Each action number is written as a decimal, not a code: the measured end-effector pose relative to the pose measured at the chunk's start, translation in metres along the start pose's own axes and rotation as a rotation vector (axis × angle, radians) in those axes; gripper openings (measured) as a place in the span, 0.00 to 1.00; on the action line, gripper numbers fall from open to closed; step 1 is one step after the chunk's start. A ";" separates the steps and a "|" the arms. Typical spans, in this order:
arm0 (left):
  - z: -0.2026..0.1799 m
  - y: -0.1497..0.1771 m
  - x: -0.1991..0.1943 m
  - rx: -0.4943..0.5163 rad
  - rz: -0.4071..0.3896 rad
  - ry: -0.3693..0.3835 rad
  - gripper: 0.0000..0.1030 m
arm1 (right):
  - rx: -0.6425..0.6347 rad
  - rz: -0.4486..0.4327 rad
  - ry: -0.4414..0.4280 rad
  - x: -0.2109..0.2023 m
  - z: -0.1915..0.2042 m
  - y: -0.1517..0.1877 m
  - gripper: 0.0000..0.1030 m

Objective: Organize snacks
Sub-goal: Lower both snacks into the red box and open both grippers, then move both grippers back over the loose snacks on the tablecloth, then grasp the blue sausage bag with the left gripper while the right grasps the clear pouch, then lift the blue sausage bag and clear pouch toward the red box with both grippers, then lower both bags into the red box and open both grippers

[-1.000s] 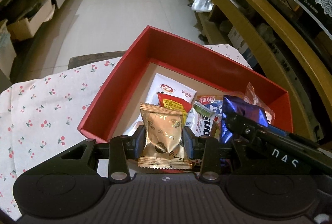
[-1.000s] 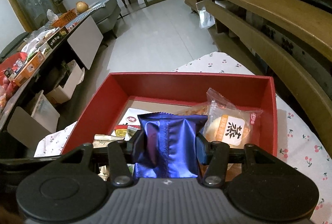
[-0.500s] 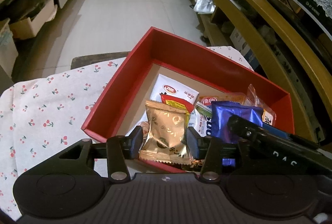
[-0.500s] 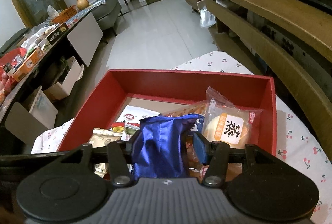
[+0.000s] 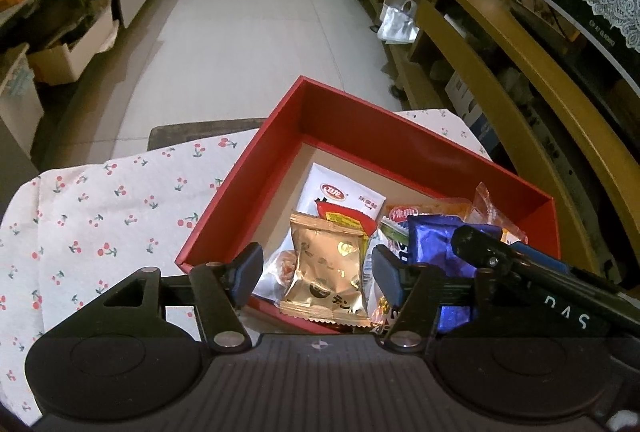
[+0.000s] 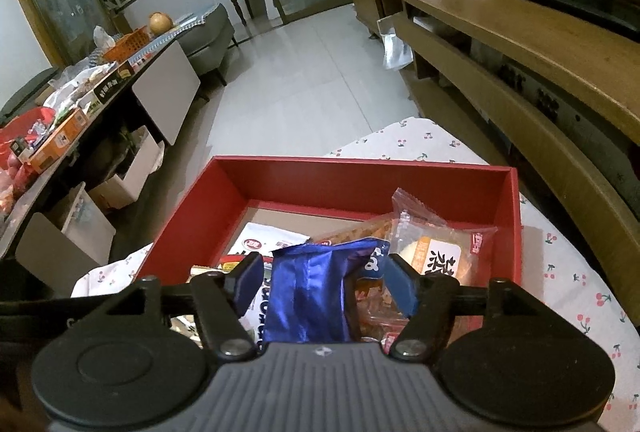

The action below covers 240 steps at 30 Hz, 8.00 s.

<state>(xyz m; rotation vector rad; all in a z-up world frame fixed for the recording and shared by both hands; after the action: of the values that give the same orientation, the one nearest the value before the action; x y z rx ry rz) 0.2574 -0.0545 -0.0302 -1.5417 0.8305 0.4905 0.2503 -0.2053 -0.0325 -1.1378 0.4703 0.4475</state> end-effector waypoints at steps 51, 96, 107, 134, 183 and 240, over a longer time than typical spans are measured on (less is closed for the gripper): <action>0.079 0.063 -0.092 -0.105 0.029 -0.005 0.81 | -0.155 -0.017 -0.100 -0.071 0.054 0.032 0.75; 0.109 0.130 -0.067 0.205 0.288 0.102 0.72 | -0.083 0.338 -0.043 -0.110 0.099 0.200 0.77; 0.123 0.110 -0.081 0.114 0.244 0.105 0.72 | 0.057 0.328 -0.019 -0.081 0.138 0.207 0.81; 0.097 0.129 -0.076 0.175 0.293 0.146 0.72 | -0.261 0.365 -0.069 -0.103 0.102 0.202 0.43; 0.063 0.158 -0.071 0.319 0.261 -0.044 0.72 | -0.198 0.259 -0.096 -0.116 0.049 0.171 0.63; -0.023 0.032 -0.058 0.343 -0.075 -0.073 0.71 | -0.098 -0.034 0.004 -0.086 0.010 0.038 0.63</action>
<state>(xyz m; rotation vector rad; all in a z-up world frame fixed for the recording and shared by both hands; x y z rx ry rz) 0.1924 -0.0635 -0.0064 -1.2269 0.7536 0.3273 0.1596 -0.1907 -0.0086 -1.2393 0.4358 0.4430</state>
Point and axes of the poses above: each gripper's, at about its wrist camera, not at the fingertips, and x roughly the way its jaws point, z to its left, y to its underside, the point moved 7 cm from there along x, roughly the way its jaws point, and after that the axes turned 9 degrees about -z, right-handed, at the moved point
